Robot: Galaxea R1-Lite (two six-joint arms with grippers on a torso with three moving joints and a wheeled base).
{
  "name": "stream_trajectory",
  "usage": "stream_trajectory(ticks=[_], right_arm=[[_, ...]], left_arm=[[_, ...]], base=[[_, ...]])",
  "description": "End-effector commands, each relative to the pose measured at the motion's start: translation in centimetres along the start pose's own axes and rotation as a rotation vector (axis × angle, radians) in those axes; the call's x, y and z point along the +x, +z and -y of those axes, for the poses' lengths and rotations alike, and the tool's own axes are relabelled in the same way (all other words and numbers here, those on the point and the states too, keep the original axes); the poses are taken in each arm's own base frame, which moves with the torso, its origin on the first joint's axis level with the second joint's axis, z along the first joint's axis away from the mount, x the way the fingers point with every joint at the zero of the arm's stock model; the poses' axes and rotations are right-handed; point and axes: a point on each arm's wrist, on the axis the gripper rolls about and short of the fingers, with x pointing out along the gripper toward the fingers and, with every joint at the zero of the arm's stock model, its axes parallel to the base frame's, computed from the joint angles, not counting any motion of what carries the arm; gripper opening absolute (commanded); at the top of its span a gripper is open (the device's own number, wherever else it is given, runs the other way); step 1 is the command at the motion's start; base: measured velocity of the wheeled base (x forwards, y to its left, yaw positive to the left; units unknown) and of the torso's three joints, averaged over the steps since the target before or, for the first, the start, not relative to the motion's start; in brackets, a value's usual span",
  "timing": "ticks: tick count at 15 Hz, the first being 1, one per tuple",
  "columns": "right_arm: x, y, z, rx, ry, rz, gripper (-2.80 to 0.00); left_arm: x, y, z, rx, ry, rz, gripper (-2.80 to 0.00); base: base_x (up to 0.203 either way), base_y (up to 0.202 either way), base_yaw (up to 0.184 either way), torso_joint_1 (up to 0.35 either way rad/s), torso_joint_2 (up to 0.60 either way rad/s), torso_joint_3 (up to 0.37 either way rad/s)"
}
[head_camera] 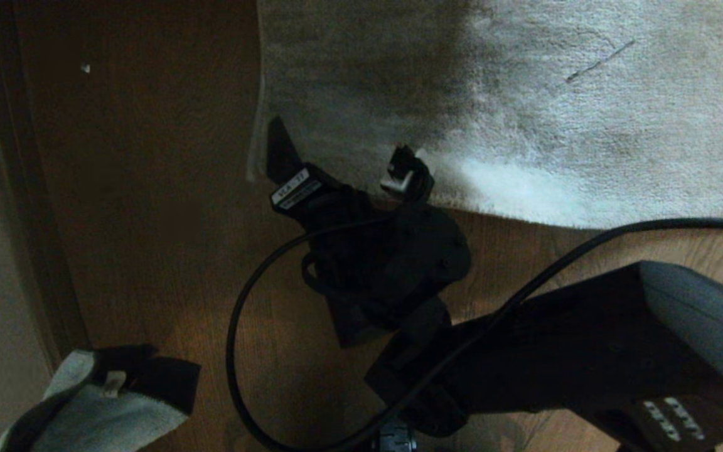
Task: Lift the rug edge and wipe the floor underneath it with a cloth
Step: Lift up the carpet
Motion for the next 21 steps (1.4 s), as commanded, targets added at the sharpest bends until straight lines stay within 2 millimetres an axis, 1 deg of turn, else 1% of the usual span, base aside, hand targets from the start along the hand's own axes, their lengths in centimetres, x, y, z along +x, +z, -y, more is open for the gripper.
stream_trajectory(ticks=[1,5,8,12,16,21], right_arm=[[-0.3,-1.0,0.8,0.0,-0.011,-0.007,0.0],[-0.8,-1.9,1.9,0.026,-0.055,-0.023,0.0],[-0.8,-1.7,2.7,0.133,-0.098,-0.01,0.0],[-0.1,-0.7,3.6,0.359,-0.11,0.026,0.0],[-0.1,-0.7,3.9,0.421,-0.115,0.031,0.0],[0.2,-0.6,4.5,0.457,-0.127,0.047,0.0]], left_arm=[[0.0,0.0,0.0,0.0,0.0,0.001,-2.8],[0.0,0.0,0.0,0.0,0.0,0.001,-2.8],[0.0,0.0,0.0,0.0,0.001,0.001,-2.8],[0.0,0.0,0.0,0.0,0.0,0.002,-2.8],[0.0,0.0,0.0,0.0,0.0,0.001,-2.8],[0.0,0.0,0.0,0.0,0.001,0.001,-2.8]], base=[[0.0,0.0,0.0,0.0,0.0,0.0],[0.0,0.0,0.0,0.0,0.0,0.0],[0.0,0.0,0.0,0.0,0.0,0.0],[0.0,0.0,0.0,0.0,0.0,0.0],[0.0,0.0,0.0,0.0,0.0,0.0],[0.0,0.0,0.0,0.0,0.0,0.0]])
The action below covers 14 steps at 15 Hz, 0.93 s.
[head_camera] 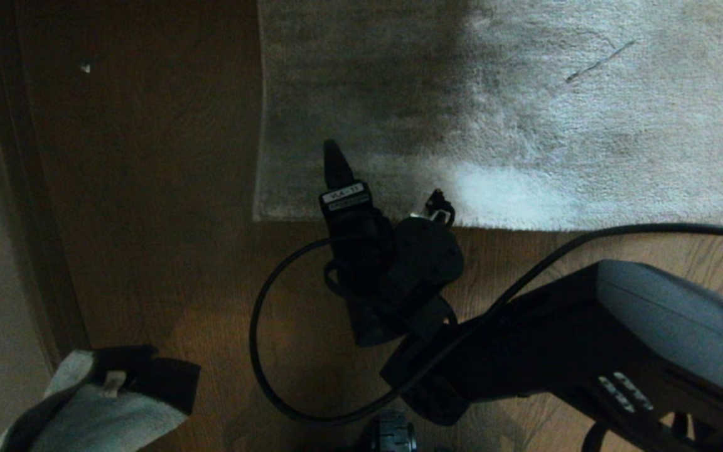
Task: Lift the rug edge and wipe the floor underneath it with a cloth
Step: Lift up the carpet
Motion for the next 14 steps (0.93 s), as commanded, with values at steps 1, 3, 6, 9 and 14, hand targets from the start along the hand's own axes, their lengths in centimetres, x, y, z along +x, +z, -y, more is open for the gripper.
stream_trajectory(ticks=[1,3,6,9,14], right_arm=[[0.1,0.1,0.4,0.007,-0.003,0.01,0.0],[0.1,0.1,0.6,0.006,-0.005,0.011,0.0],[0.2,0.1,1.1,0.001,-0.009,0.017,0.0],[0.5,0.5,1.4,0.013,-0.012,0.027,0.0],[0.7,0.6,2.1,0.005,-0.022,0.033,-2.8]], left_arm=[[0.0,0.0,0.0,0.0,0.0,0.001,-2.8],[0.0,0.0,0.0,0.0,0.001,0.001,-2.8],[0.0,0.0,0.0,0.0,0.002,0.001,-2.8],[0.0,0.0,0.0,0.0,0.0,0.001,-2.8],[0.0,0.0,0.0,0.0,0.0,0.001,-2.8]], base=[[0.0,0.0,0.0,0.0,0.0,0.0],[0.0,0.0,0.0,0.0,0.0,0.0],[0.0,0.0,0.0,0.0,0.0,0.0],[0.0,0.0,0.0,0.0,0.0,0.0],[0.0,0.0,0.0,0.0,0.0,0.0]])
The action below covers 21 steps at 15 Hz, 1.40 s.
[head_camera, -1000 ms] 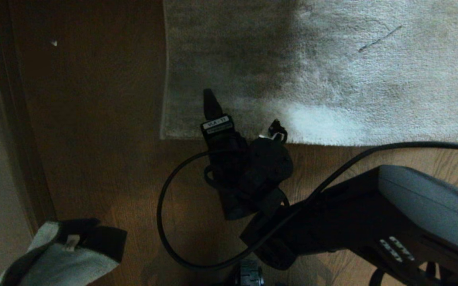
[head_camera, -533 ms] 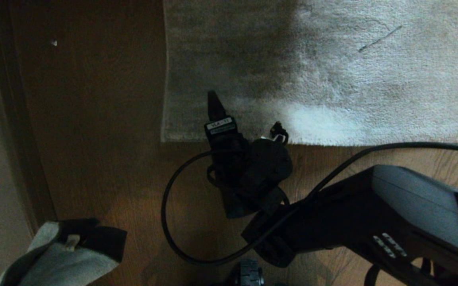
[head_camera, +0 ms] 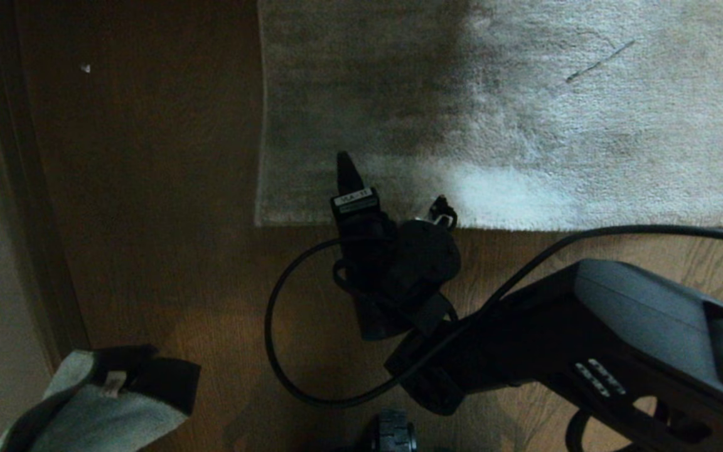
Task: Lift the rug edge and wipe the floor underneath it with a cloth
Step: Lift up the carpet
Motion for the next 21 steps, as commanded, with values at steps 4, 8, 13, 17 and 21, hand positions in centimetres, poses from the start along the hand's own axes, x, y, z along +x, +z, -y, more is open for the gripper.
stream_trajectory(ticks=[4,8,13,17,21], right_arm=[[0.3,0.4,0.4,0.046,0.0,0.017,-2.8],[0.3,0.4,0.6,0.043,-0.003,0.017,-2.8],[0.3,0.7,0.0,0.065,0.032,0.036,-2.8],[0.4,1.5,-1.5,0.08,0.062,0.054,-2.8],[0.1,3.5,-3.9,0.086,0.096,0.079,-2.8]], left_arm=[[0.0,0.0,0.0,0.0,0.0,0.001,-2.8],[0.0,0.0,0.0,0.0,0.0,0.001,-2.8],[0.0,0.0,0.0,0.0,0.0,0.001,-2.8],[0.0,0.0,0.0,0.0,0.0,0.001,-2.8],[0.0,0.0,0.0,0.0,0.0,0.001,-2.8]], base=[[0.0,0.0,0.0,0.0,0.0,0.0],[0.0,0.0,0.0,0.0,0.0,0.0],[0.0,0.0,0.0,0.0,0.0,0.0],[0.0,0.0,0.0,0.0,0.0,0.0],[0.0,0.0,0.0,0.0,0.0,0.0]])
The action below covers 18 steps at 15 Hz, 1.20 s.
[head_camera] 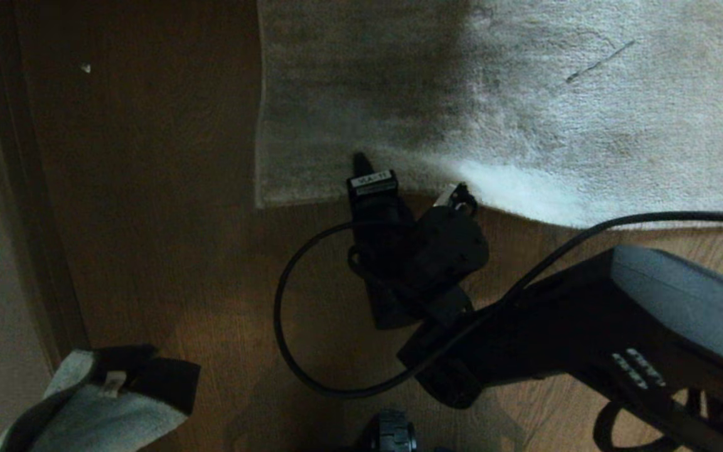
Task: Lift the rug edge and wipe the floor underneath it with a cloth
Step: Lift up the carpet
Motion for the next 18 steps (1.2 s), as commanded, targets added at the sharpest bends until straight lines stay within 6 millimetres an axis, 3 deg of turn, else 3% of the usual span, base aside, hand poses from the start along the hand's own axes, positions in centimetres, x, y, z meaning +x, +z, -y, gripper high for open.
stream_trajectory(ticks=[1,10,18], right_arm=[[0.0,1.9,-2.6,0.039,0.053,0.041,-2.8],[-1.6,7.8,-8.7,0.053,0.099,0.094,-2.8],[-3.3,11.7,-13.2,0.047,0.163,0.134,-2.8]], left_arm=[[0.0,0.0,0.0,0.0,0.001,0.001,-2.8],[0.0,0.0,0.0,0.0,0.0,0.001,-2.8],[0.0,0.0,0.0,0.0,0.001,0.001,-2.8]], base=[[0.0,0.0,0.0,0.0,0.0,0.0],[0.0,0.0,0.0,0.0,0.0,0.0],[0.0,0.0,0.0,0.0,0.0,0.0]])
